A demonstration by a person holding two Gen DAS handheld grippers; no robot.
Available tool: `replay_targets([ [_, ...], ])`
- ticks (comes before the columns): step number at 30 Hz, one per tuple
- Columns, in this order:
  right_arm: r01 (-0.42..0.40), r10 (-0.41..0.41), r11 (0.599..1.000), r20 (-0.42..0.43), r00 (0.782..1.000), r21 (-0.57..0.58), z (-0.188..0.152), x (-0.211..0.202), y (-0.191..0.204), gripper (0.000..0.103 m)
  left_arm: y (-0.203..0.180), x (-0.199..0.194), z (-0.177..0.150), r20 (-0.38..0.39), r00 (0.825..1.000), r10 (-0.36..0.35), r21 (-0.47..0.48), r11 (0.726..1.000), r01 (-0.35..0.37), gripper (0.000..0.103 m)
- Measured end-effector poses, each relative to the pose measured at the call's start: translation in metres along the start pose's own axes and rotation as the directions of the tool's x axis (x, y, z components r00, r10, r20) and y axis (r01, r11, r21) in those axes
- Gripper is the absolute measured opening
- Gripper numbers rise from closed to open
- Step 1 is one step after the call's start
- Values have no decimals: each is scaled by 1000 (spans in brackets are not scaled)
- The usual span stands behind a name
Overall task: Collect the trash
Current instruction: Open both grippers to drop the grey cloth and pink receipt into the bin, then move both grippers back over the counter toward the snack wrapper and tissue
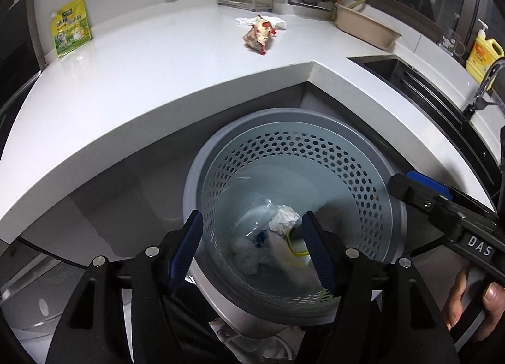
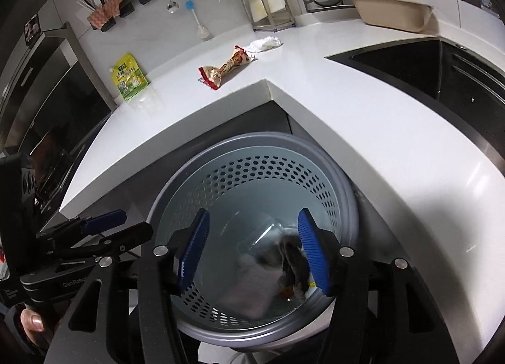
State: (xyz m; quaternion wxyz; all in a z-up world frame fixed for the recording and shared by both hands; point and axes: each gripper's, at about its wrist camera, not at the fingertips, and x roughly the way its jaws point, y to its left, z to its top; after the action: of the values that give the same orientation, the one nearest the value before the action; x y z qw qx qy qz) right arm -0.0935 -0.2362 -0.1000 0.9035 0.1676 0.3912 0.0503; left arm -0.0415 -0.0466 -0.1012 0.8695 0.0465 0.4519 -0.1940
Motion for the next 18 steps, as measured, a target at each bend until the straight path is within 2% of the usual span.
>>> replay_targets([
  [5,-3,3,1000,6,1000,-4,-1,-1,1,62,3,-2,0,14,1000,6,-10,1000,-6,74],
  [10,2,-1,1000,36,999,-20,-1,-7,3,70,5,-15,1,85,995,55,-25,998,-53,94],
  [14,6,-2,999,91,996,-34,0,-16,6,76,10,-31,4,174,978,114,-46,993,-107,97],
  [18,16,-12,999,127,992,-36,5,-22,8,79,15,-37,9,205,971,120,-69,992,-108,97],
])
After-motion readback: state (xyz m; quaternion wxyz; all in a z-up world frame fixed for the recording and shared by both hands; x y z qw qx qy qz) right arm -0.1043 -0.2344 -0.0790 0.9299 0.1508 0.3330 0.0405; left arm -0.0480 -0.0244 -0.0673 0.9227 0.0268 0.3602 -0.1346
